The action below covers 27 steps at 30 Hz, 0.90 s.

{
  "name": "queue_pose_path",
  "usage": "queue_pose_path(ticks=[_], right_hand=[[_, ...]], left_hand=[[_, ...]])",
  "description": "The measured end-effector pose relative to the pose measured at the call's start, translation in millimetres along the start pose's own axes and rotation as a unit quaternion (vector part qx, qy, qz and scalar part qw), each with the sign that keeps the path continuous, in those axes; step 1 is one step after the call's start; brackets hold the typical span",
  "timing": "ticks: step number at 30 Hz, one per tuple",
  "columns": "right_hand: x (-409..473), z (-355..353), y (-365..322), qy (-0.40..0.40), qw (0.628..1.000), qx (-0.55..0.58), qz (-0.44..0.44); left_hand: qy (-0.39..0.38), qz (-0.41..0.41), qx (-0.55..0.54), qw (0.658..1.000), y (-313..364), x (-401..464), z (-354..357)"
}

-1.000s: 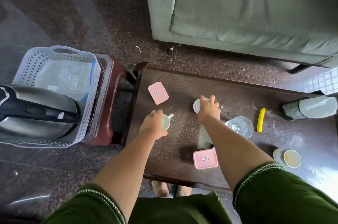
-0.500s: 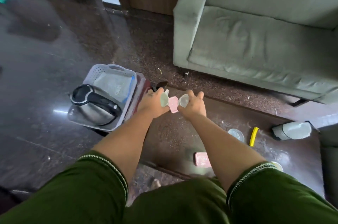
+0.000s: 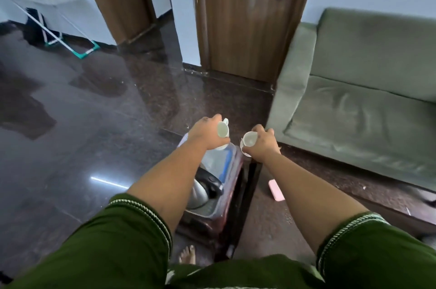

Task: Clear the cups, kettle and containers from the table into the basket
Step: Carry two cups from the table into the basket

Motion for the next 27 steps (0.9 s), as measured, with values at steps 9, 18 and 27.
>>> queue_pose_path(ticks=[9, 18, 27], right_hand=[[58, 73, -65, 0.032, 0.996, 0.055, 0.068], [89, 145, -44, -0.026, 0.987, 0.042, 0.152], [127, 230, -22, -0.089, 0.982, 0.04, 0.161]], left_hand=[[-0.064, -0.024, 0.001, 0.998, -132, 72, -26], [-0.115, -0.052, -0.007, 0.992, -181, 121, 50], [-0.115, 0.0, 0.098, 0.988, -197, 164, 136]])
Point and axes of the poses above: each hand's wrist, its own x-axis towards the middle knuckle, its own z-axis out of the palm, y = z × x, the point moved 3 cm from there along x, towards the middle knuckle, and after that the axes turned 7 degrees about -z, right-handed, at the moved point
